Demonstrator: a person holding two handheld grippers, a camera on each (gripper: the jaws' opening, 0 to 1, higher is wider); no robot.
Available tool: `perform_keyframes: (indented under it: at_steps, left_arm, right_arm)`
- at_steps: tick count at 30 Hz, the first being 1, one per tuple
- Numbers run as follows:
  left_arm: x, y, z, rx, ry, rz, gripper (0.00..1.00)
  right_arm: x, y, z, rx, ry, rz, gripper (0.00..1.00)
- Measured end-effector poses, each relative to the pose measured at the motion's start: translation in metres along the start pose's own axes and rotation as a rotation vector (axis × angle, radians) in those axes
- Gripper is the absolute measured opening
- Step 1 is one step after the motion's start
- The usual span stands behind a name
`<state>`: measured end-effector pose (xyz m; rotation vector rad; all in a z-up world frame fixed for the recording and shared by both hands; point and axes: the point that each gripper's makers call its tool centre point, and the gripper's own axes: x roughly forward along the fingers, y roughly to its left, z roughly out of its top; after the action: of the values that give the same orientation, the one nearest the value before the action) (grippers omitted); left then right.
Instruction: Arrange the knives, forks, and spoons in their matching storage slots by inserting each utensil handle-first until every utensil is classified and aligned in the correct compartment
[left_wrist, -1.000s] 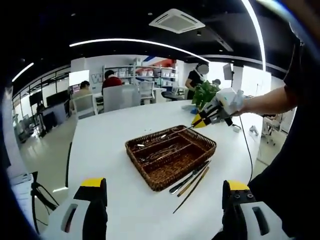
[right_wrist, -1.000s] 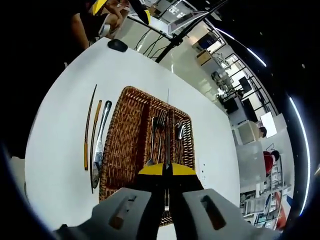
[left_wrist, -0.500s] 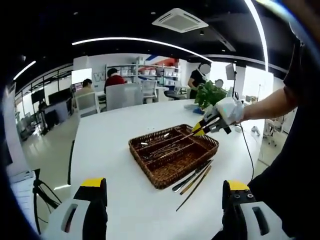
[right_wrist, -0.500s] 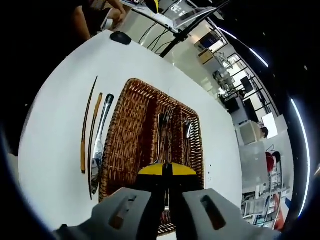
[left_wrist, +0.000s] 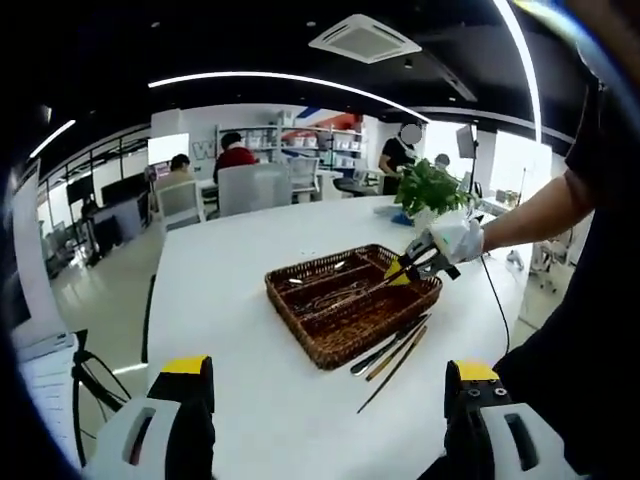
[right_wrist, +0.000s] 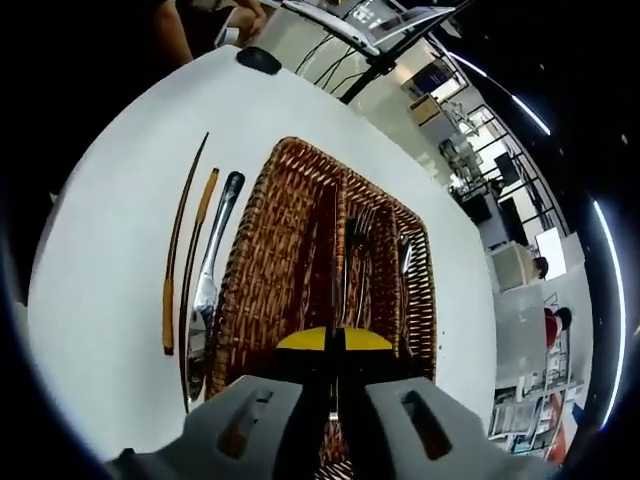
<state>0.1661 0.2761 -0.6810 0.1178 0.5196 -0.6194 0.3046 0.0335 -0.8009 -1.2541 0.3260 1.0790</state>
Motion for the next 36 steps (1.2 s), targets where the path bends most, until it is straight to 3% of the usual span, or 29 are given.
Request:
perform_keyframes:
  at_steps: [8,28,36]
  left_arm:
    - [0.001,0.001,-0.002,-0.006,-0.001,0.003,1.0]
    - [-0.003,0.006,-0.008,-0.024,0.006,0.014,1.0]
    - [-0.004,0.005,-0.01,-0.03,0.017,0.015,1.0]
  right_arm:
    - [0.014,0.009,-0.001,-0.008,0.026,0.035,0.0]
    - [0.047,0.026,-0.017,0.114,0.095,0.115,0.0]
    - [0.049,0.03,-0.018,0.114,0.101,0.143,0.01]
